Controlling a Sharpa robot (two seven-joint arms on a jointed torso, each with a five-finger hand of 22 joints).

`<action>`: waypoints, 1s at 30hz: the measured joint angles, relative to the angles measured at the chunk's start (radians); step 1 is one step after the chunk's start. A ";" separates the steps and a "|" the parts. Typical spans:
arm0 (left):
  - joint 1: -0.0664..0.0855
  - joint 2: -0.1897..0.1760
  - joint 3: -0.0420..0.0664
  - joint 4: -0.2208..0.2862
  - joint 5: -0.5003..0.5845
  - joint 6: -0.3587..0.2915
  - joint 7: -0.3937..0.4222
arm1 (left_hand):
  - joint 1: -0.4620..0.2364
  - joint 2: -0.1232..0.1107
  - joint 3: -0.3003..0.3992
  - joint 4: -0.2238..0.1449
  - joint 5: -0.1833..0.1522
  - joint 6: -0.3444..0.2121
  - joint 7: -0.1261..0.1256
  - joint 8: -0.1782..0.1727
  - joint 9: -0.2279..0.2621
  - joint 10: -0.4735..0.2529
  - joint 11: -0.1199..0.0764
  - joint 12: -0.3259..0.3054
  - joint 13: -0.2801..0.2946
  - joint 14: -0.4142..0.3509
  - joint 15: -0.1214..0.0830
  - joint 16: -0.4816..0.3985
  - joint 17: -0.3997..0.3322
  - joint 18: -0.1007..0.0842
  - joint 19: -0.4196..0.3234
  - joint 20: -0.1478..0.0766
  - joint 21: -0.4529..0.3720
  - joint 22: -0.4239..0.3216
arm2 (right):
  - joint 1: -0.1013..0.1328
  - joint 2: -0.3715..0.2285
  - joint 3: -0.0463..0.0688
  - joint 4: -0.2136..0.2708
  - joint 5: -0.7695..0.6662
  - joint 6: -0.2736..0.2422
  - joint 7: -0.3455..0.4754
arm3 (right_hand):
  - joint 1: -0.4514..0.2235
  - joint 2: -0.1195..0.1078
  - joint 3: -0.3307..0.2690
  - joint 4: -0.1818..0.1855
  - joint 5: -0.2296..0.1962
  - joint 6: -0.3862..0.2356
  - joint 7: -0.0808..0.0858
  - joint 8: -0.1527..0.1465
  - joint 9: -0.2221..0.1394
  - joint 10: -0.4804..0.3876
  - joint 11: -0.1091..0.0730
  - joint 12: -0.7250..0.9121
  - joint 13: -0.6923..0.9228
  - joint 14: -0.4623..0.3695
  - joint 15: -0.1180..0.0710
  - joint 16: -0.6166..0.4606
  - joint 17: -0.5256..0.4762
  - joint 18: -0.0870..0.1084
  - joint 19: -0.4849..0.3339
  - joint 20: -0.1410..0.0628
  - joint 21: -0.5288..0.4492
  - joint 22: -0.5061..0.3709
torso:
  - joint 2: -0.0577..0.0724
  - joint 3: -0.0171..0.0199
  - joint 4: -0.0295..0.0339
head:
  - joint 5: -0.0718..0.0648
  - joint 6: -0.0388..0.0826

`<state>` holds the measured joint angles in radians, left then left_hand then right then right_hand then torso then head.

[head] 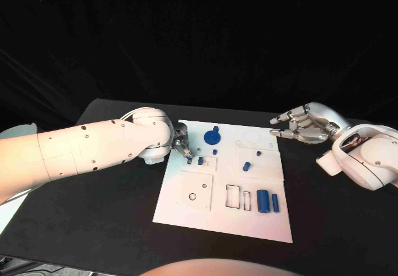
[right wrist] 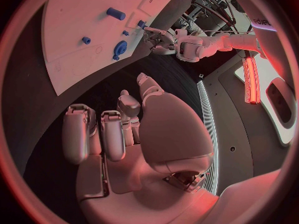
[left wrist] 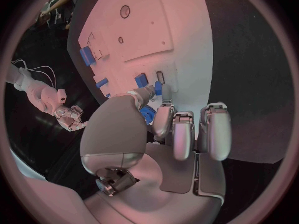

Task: Assemble the parts on the task board

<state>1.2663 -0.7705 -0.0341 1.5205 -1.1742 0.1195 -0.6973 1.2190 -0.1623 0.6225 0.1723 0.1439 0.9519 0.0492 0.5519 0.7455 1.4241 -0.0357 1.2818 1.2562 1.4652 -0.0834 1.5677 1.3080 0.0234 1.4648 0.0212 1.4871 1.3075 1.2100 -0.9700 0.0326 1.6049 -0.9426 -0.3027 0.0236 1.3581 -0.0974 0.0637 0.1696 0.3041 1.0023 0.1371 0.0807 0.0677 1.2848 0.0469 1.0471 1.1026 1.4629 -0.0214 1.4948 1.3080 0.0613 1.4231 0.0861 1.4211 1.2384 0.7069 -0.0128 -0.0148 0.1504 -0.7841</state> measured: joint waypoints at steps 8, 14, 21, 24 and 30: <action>-0.003 0.000 0.000 0.001 -0.015 0.029 0.000 | -0.008 -0.008 0.011 -0.011 -0.002 0.000 0.000 0.001 0.000 0.000 0.000 0.000 -0.002 0.000 0.000 0.000 0.000 0.000 0.000 0.000 0.000 0.000 | 0.000 0.000 0.000 -0.001 0.000 0.000 0.000 | 0.000 0.000 0.000 0.000 0.000 0.000 0.000 0.000 0.000 0.000 0.000 0.000 0.000 0.000 0.000 0.000 0.000 0.000 0.000 0.000 0.000 0.000 | 0.000 0.0003 -0.0006 | 0.003 -0.003; -0.003 0.000 0.001 0.002 -0.019 0.051 0.000 | -0.011 -0.011 0.013 -0.013 -0.003 0.000 0.000 0.001 0.000 0.000 0.000 0.000 0.003 0.000 0.000 0.000 0.000 0.000 0.000 0.000 0.000 0.000 | -0.001 0.000 0.000 -0.002 0.000 0.001 0.001 | 0.000 0.000 0.000 0.000 0.000 0.000 0.000 0.000 0.000 0.000 0.000 0.000 0.000 0.000 0.000 0.000 0.000 0.000 0.000 0.000 0.000 0.000 | -0.001 0.0005 -0.0005 | 0.003 -0.006; -0.003 0.000 0.001 0.003 -0.020 0.070 0.001 | -0.013 -0.013 0.014 -0.014 -0.003 0.001 0.001 0.001 0.000 0.003 0.004 0.000 0.008 0.000 0.000 0.000 0.000 0.000 0.000 0.000 0.000 0.000 | -0.001 0.001 0.000 -0.002 0.000 0.001 0.001 | 0.000 0.000 -0.003 -0.003 0.000 0.000 0.000 0.000 0.000 0.000 0.000 0.000 0.000 0.000 0.000 -0.004 0.000 0.000 0.000 0.000 0.000 0.000 | -0.001 0.0005 -0.0005 | 0.004 -0.008; -0.003 0.000 0.001 0.003 -0.021 0.076 0.001 | -0.013 -0.013 0.015 -0.015 -0.004 0.001 0.001 0.001 0.000 0.004 0.003 0.000 0.008 0.000 0.000 0.000 0.000 0.000 0.000 0.000 0.000 0.000 | -0.001 0.001 0.000 -0.002 0.000 0.001 0.001 | 0.000 0.000 -0.003 -0.003 0.000 0.000 0.000 0.000 0.000 0.000 0.000 0.000 0.000 0.000 0.000 -0.004 0.000 0.000 0.000 0.000 0.000 0.000 | -0.001 0.0005 -0.0005 | 0.004 -0.009; -0.002 0.001 0.001 0.001 -0.022 0.081 0.002 | -0.014 -0.014 0.015 -0.015 -0.005 0.001 0.001 0.001 0.000 0.007 0.000 0.004 0.010 0.000 0.000 0.000 0.000 0.000 0.000 0.000 0.000 0.000 | -0.001 0.001 0.000 -0.002 0.000 0.001 0.001 | 0.000 0.000 -0.003 -0.003 0.000 0.000 0.000 0.000 0.000 0.000 0.000 0.000 0.000 0.000 0.000 -0.004 0.000 0.000 0.000 0.000 0.000 0.000 | -0.001 0.0006 -0.0002 | 0.004 -0.009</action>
<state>1.2639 -0.7692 -0.0335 1.5215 -1.1963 0.2008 -0.6957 1.2049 -0.1763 0.6376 0.1570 0.1392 0.9528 0.0500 0.5525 0.7459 1.4312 -0.0357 1.2860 1.2661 1.4651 -0.0834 1.5677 1.3077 0.0235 1.4648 0.0212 1.4871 1.3074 1.2091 -0.9695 0.0326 1.6025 -0.9428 -0.3018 0.0248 1.3581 -0.0974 0.0609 0.1667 0.3041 1.0023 0.1371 0.0807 0.0677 1.2848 0.0469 1.0471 1.1026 1.4629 -0.0214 1.4910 1.3077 0.0613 1.4231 0.0860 1.4211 1.2384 0.7063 -0.0123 -0.0150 0.1547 -0.7933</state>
